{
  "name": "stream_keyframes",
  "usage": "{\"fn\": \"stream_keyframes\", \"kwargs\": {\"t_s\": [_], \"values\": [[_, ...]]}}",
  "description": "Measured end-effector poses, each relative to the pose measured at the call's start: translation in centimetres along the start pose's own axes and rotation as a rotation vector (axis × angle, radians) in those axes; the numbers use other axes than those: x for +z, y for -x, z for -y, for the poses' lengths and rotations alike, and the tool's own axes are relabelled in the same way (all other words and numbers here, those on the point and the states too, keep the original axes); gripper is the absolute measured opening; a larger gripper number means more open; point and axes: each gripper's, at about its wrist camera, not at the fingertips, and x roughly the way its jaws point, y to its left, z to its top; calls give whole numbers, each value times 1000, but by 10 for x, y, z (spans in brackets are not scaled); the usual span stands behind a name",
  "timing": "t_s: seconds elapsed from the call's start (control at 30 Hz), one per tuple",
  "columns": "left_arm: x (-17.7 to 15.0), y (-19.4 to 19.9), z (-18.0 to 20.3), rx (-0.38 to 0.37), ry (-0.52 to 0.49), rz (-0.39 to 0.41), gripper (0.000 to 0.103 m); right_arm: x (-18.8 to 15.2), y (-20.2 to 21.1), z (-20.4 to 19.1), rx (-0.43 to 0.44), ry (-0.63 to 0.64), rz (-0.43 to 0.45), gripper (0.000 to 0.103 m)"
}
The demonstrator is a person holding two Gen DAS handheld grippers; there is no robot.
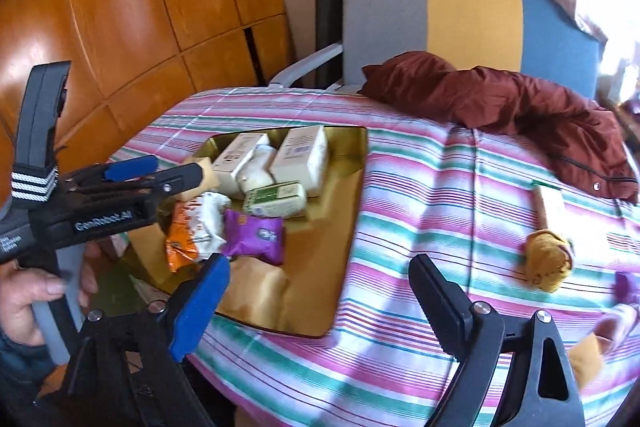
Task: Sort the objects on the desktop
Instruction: 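Drop purple packet into tray with left tool while right tool drops sponge pad there, then withdraw both tools from the tray toward the remaining loose items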
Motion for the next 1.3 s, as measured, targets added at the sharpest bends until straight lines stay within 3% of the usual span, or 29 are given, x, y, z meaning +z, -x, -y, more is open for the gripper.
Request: {"fn": "stream_keyframes", "kwargs": {"t_s": [0.83,1.07,1.3], "values": [[-7,-4,12,-106,-18,12,85,-26,30,93,-193,-278,-73,92],[-5,1,25,-150,-61,28,85,-25,63,127,-222,-391,-43,92],[0,4,53,-230,-131,32,85,-33,119,192,-251,-614,52,92]]}}
